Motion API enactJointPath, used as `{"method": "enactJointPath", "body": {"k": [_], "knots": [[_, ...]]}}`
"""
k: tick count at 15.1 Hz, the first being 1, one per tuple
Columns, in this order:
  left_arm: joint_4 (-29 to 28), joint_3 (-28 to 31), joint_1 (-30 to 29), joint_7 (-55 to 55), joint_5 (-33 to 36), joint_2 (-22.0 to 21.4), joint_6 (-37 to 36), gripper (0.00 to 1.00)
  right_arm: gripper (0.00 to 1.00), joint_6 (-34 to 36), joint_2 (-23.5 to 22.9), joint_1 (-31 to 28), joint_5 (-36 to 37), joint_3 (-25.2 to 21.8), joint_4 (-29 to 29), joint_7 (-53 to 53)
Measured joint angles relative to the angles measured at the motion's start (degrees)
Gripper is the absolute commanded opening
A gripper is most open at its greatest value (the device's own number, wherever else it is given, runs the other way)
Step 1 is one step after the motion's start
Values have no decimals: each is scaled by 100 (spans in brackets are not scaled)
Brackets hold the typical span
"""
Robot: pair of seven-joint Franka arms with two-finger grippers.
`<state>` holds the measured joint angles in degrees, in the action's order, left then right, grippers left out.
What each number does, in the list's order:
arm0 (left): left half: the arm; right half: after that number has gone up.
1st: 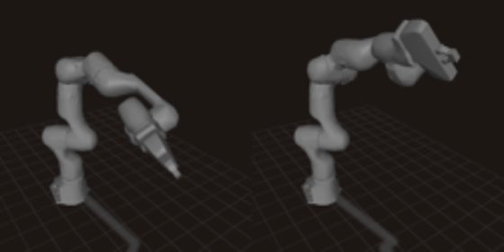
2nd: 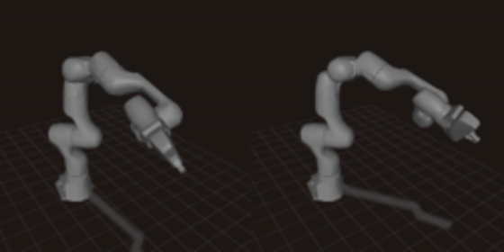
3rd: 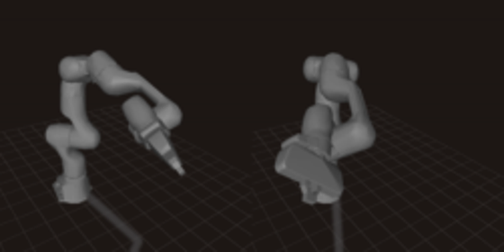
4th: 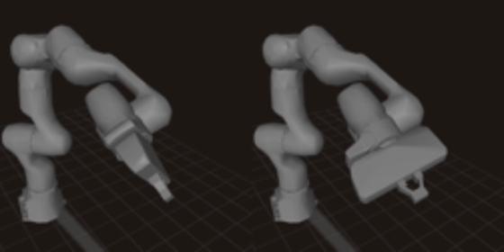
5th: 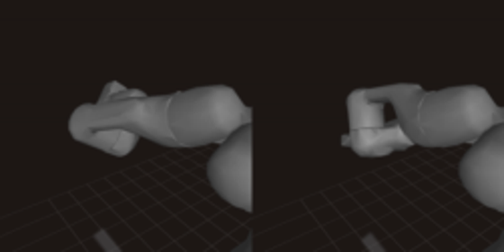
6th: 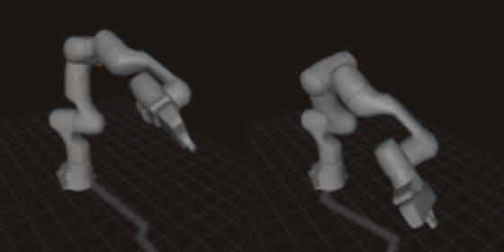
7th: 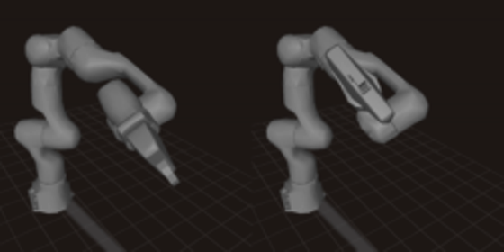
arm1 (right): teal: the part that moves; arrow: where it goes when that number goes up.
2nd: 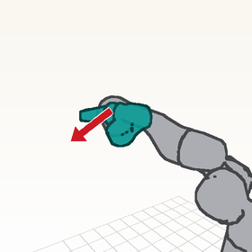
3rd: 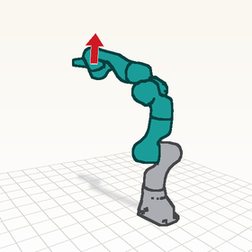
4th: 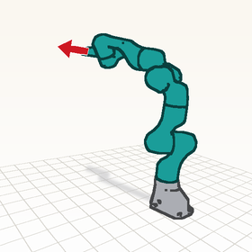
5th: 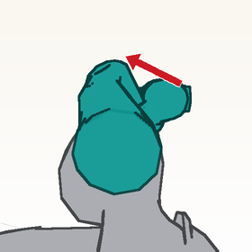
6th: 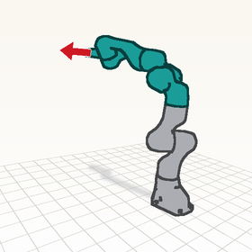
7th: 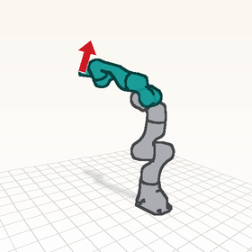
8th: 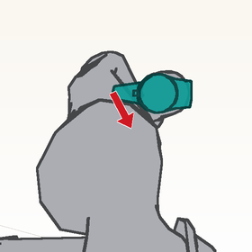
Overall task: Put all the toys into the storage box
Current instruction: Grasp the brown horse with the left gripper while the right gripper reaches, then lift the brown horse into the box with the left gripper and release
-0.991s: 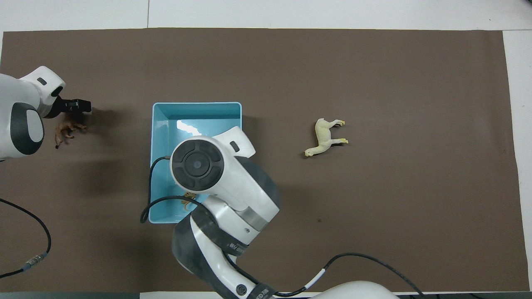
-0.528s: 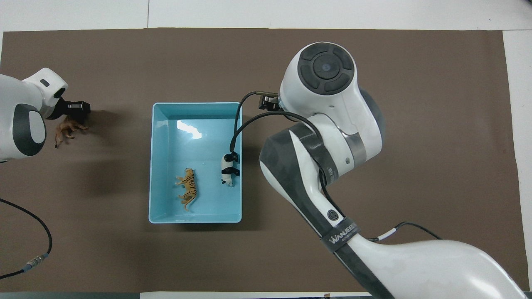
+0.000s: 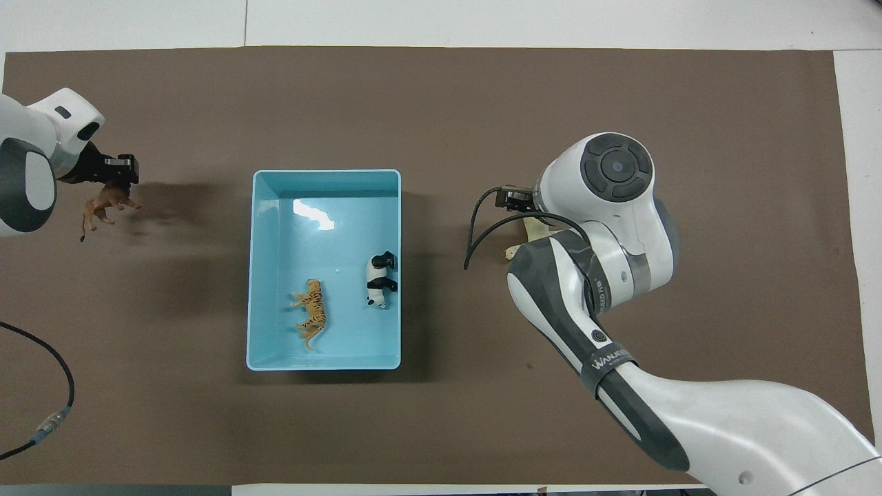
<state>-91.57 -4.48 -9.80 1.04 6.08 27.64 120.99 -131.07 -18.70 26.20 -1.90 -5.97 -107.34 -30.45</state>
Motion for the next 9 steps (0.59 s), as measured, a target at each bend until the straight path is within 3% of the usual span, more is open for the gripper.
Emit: {"method": "enactJointPath", "body": {"k": [2, 6, 9], "knots": [[302, -34, 204, -646, -14, -165, -685, 15, 100, -103, 33, -99, 0, 0, -97, 145], [349, -68, 623, -1919, -555, -856, -1977, 15, 100, -441, -15, -83, 95, 30, -223, 239], [77, -91, 1279, -3309, -758, -1159, -2168, 17, 100, -710, -78, -52, 224, 40, -385, 579]]}}
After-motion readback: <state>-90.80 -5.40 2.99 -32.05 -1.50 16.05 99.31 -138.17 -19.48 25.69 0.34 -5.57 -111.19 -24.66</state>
